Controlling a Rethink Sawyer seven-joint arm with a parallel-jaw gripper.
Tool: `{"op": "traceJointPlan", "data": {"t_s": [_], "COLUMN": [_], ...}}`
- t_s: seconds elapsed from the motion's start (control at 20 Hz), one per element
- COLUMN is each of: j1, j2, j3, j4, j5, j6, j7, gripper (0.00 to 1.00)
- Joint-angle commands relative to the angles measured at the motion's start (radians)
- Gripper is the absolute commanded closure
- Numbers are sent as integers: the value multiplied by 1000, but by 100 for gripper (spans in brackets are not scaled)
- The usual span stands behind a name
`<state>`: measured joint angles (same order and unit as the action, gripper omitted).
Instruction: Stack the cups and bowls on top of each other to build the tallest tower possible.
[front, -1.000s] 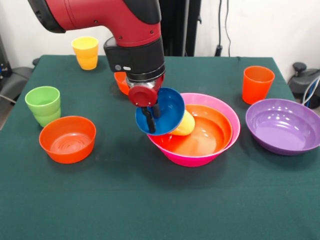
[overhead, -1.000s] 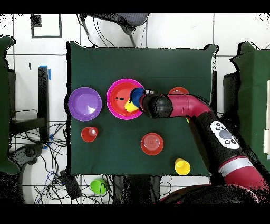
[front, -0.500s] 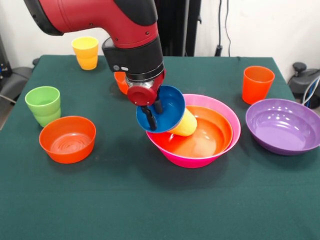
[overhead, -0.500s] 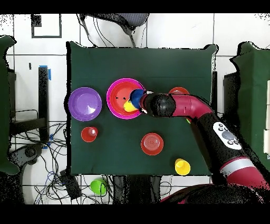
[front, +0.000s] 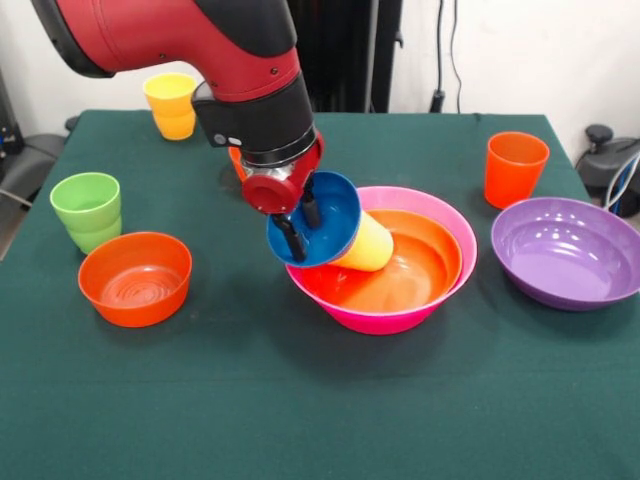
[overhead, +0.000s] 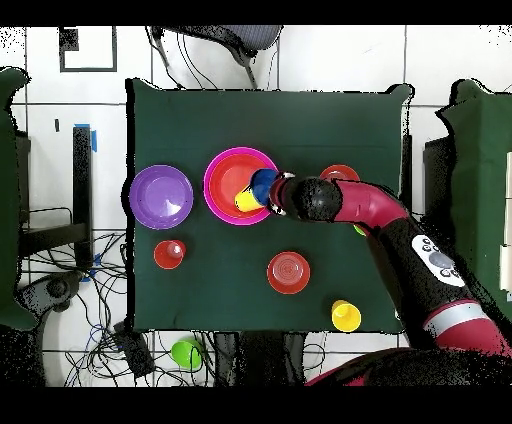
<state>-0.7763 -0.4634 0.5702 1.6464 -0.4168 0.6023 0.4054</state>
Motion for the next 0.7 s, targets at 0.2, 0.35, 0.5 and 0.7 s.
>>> {"op": "traceJointPlan", "data": {"t_s": [0.2,0.35,0.5,0.7], "j1": [-22,-37,-41,-60], "j2": [70,65,50,36], "j3": [42,65,78,110], "j4": [91,107,120,146], "j5": [33,56,75,100], "j6": [98,104,114,111], "j7": [61,60,66,70], "gripper": [0,0,0,0]}}
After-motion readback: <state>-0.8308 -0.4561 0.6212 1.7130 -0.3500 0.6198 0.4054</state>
